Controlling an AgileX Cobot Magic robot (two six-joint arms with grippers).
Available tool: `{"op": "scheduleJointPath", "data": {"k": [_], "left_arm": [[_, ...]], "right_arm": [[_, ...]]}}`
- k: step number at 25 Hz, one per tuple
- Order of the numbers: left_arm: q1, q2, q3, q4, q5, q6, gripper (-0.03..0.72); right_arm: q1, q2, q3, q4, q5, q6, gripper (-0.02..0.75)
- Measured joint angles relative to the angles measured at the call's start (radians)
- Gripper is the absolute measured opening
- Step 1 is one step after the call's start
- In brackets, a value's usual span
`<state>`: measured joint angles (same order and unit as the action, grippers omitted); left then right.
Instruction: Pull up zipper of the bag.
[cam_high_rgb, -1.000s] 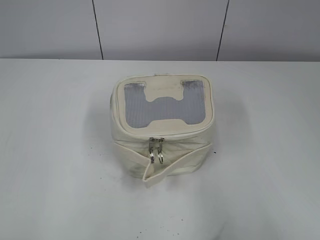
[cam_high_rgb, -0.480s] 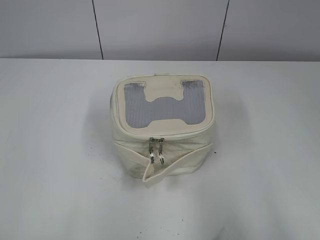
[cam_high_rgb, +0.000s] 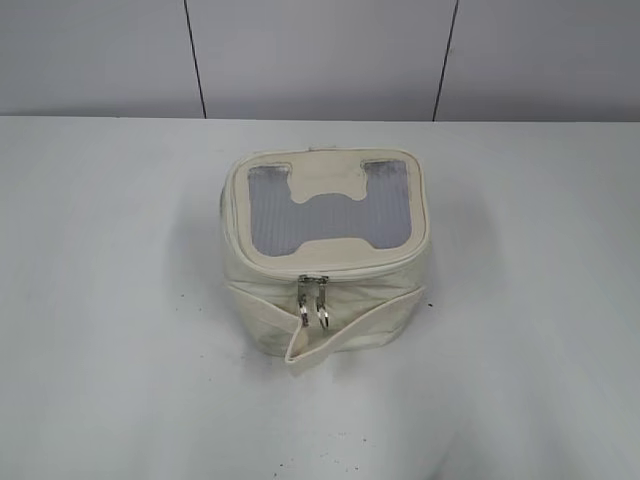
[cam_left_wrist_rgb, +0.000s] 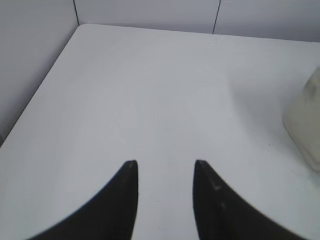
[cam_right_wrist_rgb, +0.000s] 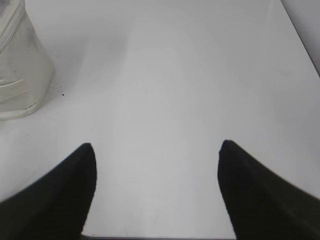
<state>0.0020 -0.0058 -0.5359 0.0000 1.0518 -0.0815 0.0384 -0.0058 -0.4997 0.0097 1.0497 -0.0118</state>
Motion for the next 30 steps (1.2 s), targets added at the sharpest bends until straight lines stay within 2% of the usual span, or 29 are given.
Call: {"op": "scheduleJointPath", "data": {"k": [6,30], "left_arm": [[-0.03,0.0,0.0,0.0,0.0,0.001,0.291],[-0.025,0.0,0.0,0.0,0.0,0.001,0.291]], "right_arm": [[0.0,0.0,0.0,0.0,0.0,0.0,0.587],[0.0,0.0,0.0,0.001,0.0,0.0,0.587]]}}
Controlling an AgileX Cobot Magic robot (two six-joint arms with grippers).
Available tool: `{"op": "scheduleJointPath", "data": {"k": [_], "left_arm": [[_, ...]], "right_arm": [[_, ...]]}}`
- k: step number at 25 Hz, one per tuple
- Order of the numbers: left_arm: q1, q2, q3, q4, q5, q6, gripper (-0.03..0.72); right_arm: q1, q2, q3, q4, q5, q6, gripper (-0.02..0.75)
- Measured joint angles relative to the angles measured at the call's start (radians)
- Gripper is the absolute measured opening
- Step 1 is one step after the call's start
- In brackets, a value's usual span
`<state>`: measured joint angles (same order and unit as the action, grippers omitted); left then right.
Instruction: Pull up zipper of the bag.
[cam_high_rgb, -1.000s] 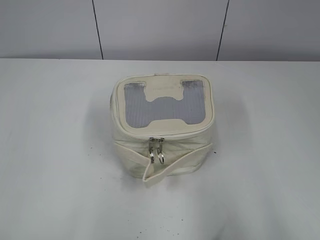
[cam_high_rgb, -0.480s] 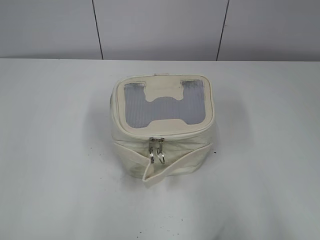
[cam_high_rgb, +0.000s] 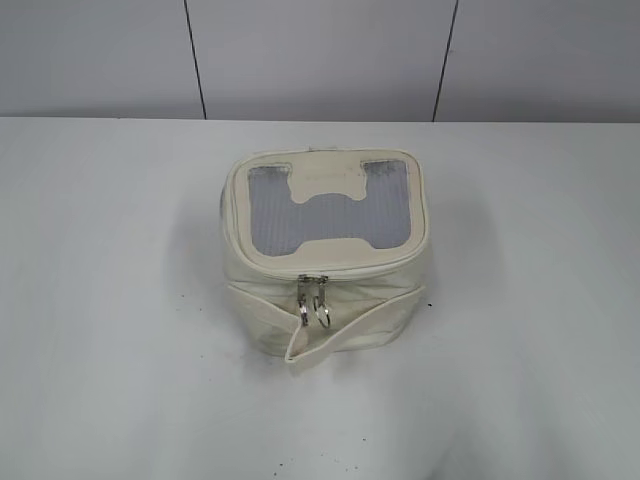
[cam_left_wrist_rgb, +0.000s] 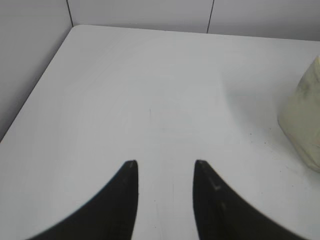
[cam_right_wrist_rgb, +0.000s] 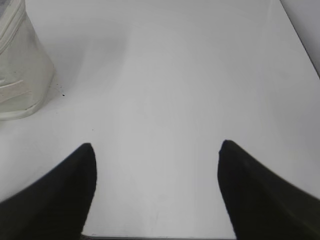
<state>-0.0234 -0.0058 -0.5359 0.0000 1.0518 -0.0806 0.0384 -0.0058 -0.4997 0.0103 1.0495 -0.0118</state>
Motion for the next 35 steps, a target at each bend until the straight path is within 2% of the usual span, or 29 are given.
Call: {"op": "scheduleJointPath", "data": {"k": [35], "left_arm": [[0.0,0.0,0.0,0.0,0.0,0.0,0.291]], "right_arm": [[0.0,0.0,0.0,0.0,-0.002,0.0,0.587]]}}
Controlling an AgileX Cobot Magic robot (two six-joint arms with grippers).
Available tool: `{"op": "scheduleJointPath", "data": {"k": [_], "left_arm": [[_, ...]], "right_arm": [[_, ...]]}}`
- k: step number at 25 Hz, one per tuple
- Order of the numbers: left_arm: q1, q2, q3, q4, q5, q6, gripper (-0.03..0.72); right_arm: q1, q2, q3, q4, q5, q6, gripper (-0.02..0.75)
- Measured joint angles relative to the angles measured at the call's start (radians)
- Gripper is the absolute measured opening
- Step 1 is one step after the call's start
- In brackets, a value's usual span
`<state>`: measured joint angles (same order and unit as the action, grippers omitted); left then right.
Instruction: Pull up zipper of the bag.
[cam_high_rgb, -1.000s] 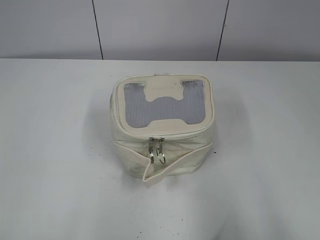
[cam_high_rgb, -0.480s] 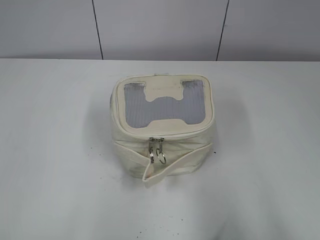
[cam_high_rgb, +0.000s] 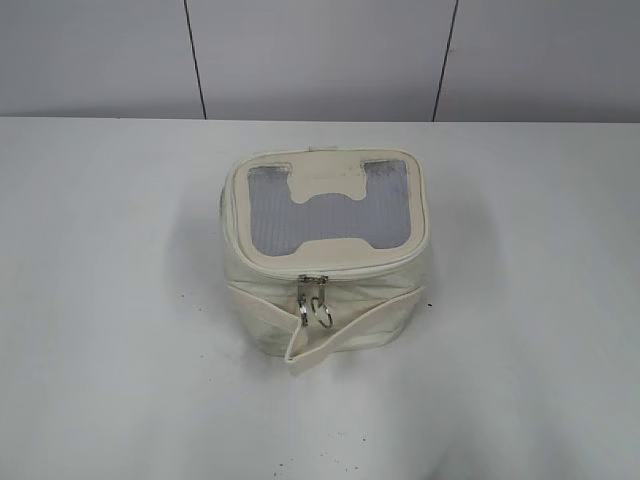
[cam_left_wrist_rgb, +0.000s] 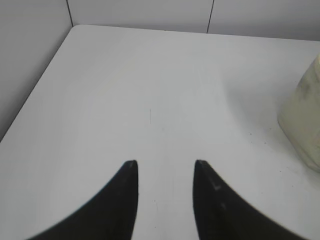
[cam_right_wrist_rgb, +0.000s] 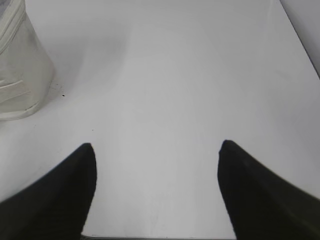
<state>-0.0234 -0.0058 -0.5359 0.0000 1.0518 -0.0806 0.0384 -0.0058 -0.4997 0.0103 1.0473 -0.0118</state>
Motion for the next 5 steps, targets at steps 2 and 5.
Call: {"op": "scheduleJointPath", "data": {"k": [2,5], "left_arm": [[0.0,0.0,0.0,0.0,0.0,0.0,0.291],[0.0,0.0,0.0,0.0,0.0,0.0,0.291]], "right_arm": [[0.0,0.0,0.0,0.0,0.0,0.0,0.587],[0.0,0.0,0.0,-0.01,0.0,0.0,0.587]]}}
